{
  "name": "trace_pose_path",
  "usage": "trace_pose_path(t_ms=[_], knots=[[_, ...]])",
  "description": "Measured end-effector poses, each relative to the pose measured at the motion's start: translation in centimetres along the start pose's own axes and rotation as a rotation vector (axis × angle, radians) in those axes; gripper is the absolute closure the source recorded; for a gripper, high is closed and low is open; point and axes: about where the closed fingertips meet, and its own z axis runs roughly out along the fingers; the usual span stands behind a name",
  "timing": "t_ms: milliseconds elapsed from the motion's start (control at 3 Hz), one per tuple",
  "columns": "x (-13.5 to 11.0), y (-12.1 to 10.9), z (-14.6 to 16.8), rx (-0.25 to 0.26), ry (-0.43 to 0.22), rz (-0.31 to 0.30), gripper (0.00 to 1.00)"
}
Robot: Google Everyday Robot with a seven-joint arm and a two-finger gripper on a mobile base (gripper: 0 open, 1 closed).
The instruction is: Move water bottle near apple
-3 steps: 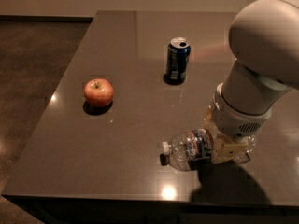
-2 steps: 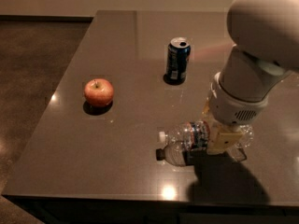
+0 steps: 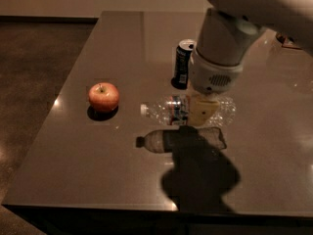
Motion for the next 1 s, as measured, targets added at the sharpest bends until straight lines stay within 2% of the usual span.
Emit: trace_pose_path(t_ms=[333,1000], knots=[[-3.2,-2.1,0.4,0.008,0.008,-0.022,1.0],[-7.8,-3.2,2.7,-0.01,0.025,-0.09,1.0]])
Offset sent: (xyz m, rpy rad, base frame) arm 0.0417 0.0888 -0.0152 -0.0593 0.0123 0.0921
